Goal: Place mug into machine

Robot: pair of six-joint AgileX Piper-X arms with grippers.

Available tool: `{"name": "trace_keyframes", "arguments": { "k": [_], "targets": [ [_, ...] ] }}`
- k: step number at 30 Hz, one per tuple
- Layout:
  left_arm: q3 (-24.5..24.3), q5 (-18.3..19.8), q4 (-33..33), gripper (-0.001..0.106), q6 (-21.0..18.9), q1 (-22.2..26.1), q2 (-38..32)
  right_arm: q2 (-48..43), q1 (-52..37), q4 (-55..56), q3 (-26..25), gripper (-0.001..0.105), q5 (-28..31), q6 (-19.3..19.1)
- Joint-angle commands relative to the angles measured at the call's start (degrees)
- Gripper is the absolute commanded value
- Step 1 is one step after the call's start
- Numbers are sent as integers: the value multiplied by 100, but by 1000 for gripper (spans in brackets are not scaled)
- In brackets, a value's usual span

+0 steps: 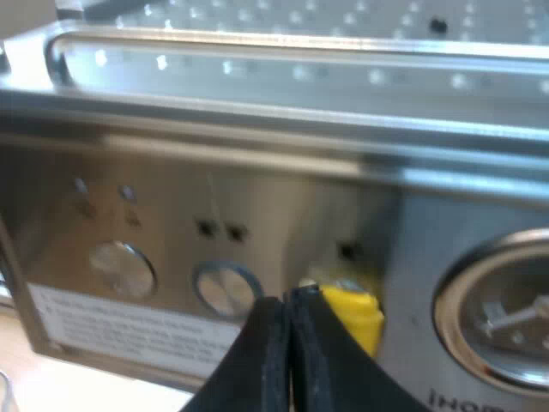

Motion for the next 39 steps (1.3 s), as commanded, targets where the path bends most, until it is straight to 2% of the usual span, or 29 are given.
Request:
{"name": "trace_keyframes", "arguments": {
  "k": [1,3,11,17,21,23,25,26,28,30,34,39],
  "targets": [
    [-31,16,11,81,-4,-28,-21,31,-45,131,-24,0,301,-69],
    [-31,16,11,81,-4,-28,-21,80,-89,114,-24,0,499,-68],
    [-31,43,11,81,-4,-28,-21,174,-317,-56,-24,0,512,-57],
    [-31,43,11,81,-4,-28,-21,112,-136,-2,-24,0,509,-93],
    [-31,43,11,81,-4,-28,-21,-93,213,446,-24,0,73,-70],
    [-31,43,11,81,-4,-28,-21,-222,385,662,-24,5,-59,-44],
    [-31,43,11,81,-4,-28,-21,-401,557,997,-24,23,-163,23],
    [-31,43,0,81,-4,-28,-21,-434,591,1077,-24,27,-166,67],
    [-31,43,-1,81,-4,-28,-21,-652,697,1437,-24,48,-319,273],
    [-31,43,-43,81,-4,-28,-21,-827,702,1678,-24,60,-526,418],
    [-31,43,-202,81,-36,-28,-21,-1190,702,2162,-24,64,-939,505],
    [-156,43,-362,81,-662,-28,129,-1792,593,2898,-24,64,-1017,426]
  ]
}}
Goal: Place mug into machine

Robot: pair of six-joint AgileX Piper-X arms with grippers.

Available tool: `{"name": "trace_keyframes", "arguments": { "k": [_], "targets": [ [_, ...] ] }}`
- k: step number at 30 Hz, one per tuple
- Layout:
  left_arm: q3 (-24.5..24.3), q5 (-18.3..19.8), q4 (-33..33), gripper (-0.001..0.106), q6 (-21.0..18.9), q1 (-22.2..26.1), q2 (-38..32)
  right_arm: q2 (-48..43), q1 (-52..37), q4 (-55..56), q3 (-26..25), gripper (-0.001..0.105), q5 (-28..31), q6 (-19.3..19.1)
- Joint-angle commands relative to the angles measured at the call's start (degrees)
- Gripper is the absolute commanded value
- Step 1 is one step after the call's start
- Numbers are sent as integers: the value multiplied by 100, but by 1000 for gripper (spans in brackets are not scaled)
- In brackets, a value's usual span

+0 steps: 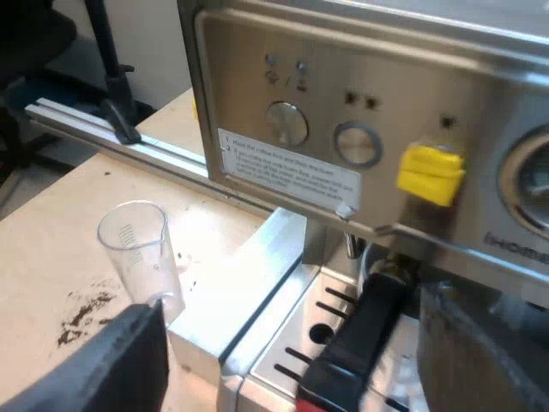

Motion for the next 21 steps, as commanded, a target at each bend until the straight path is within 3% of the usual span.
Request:
{"name": "trace_keyframes", "arguments": {
  "k": [1,6,9,12,17,19,21],
  "targets": [
    [-153,16,-141,81,-344,-28,151,-357,-150,444,-10,64,-157,-102],
    [-771,-597,-362,81,-384,-28,1053,-1092,-839,968,-10,64,-741,-25],
    [-1057,-656,-416,81,-384,56,1426,-1450,-1180,1121,-10,64,-740,-25],
    [-1454,-654,-415,81,-384,466,1964,-2000,-1815,1518,-10,64,-963,-25],
    [-1779,-139,-415,81,-384,1208,2474,-2596,-3031,2257,-10,64,-1464,-25],
    [-1877,235,-415,81,-384,1770,2664,-2744,-3535,2453,-10,64,-1760,-25],
    [-1890,364,-415,81,-384,2076,2716,-2866,-4063,2617,-10,64,-1976,-77]
  ]
}}
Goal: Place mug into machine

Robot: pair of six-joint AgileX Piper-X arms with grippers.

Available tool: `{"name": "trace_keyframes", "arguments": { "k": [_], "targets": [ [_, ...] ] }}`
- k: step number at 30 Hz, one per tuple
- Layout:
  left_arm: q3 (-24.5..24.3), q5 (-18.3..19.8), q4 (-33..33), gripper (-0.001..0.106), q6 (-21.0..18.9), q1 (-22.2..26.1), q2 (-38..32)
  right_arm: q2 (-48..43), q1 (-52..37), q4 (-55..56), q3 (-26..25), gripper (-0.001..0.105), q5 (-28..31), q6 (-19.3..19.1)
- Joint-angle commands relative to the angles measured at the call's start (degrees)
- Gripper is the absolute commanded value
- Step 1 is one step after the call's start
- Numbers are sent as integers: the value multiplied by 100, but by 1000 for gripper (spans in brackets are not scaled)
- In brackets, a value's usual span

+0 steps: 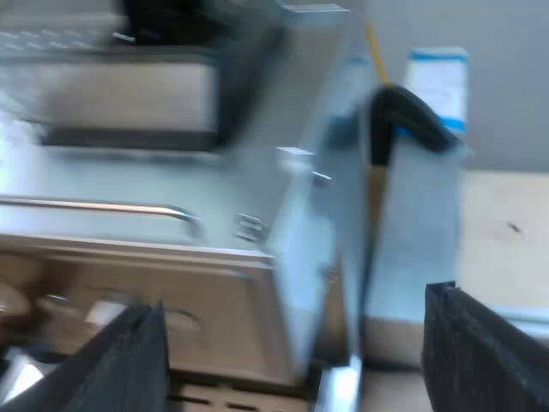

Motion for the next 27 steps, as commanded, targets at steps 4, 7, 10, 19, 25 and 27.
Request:
{"name": "trace_keyframes", "arguments": {
  "k": [4,7,10,19,25,27],
  "targets": [
    [-55,106,72,81,-134,879,66,-503,-2189,438,112,64,-977,-425],
    [-55,37,146,81,-134,923,48,-654,-3037,515,210,64,-1605,-495],
    [-92,35,270,81,-117,924,-31,-846,-3946,684,324,64,-2126,-723],
    [-108,-752,1098,81,163,924,-896,-1903,-4564,876,739,64,-2367,-669],
    [-108,-916,1697,81,206,924,-1906,-2903,-4564,1671,762,64,-2367,-825],
    [-108,-987,1855,81,331,924,-2291,-3261,-4564,2069,791,64,-2367,-841]
  ]
}}
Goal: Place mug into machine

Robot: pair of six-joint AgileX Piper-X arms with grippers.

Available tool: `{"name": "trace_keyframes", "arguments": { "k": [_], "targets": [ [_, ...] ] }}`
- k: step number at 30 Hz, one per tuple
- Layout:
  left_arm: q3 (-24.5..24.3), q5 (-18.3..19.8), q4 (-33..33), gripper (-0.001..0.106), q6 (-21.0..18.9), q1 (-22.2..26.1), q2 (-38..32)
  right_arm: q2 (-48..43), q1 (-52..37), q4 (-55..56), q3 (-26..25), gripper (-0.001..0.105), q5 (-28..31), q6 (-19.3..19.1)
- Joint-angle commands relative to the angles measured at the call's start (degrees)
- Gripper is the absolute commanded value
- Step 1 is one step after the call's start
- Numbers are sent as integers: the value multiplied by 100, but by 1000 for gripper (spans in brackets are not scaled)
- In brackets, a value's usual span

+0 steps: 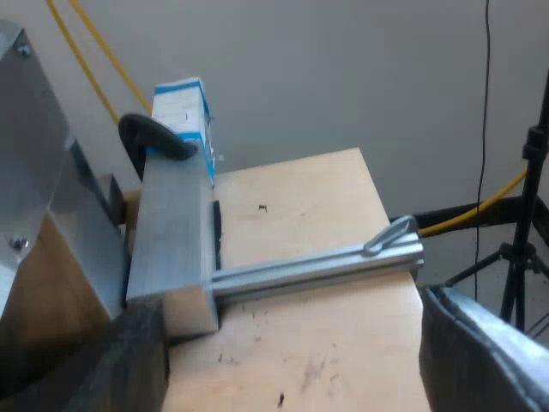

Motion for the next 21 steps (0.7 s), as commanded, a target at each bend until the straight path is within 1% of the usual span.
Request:
{"name": "trace_keyframes", "arguments": {
  "k": [1,5,9,11,12,14,16,18,19,21],
  "targets": [
    [-47,-124,151,81,108,12,-337,-406,0,449,37,64,-20,-106],
    [-47,-124,743,81,119,12,-983,-1177,0,754,362,64,-20,-106],
    [-55,-233,1382,81,119,12,-1493,-1914,0,955,707,64,-20,-122],
    [-55,-231,1634,81,119,12,-1637,-1841,44,1342,667,64,-18,-224],
    [-77,-244,1916,81,119,12,-1633,-1812,77,1403,694,64,-99,-394],
    [-45,-305,2138,81,119,12,-1615,-1852,119,1294,788,64,-375,-452],
    [31,-394,2199,81,134,12,-1616,-1861,135,1183,845,64,-492,-452],
    [113,-422,2176,81,133,12,-1616,-1858,133,1180,915,64,-445,-452],
    [147,-422,2139,81,122,12,-1616,-1858,133,1180,915,64,-445,-452],
    [310,-442,1926,81,122,12,-1616,-1858,133,1041,1113,64,-445,-452]
  ]
}}
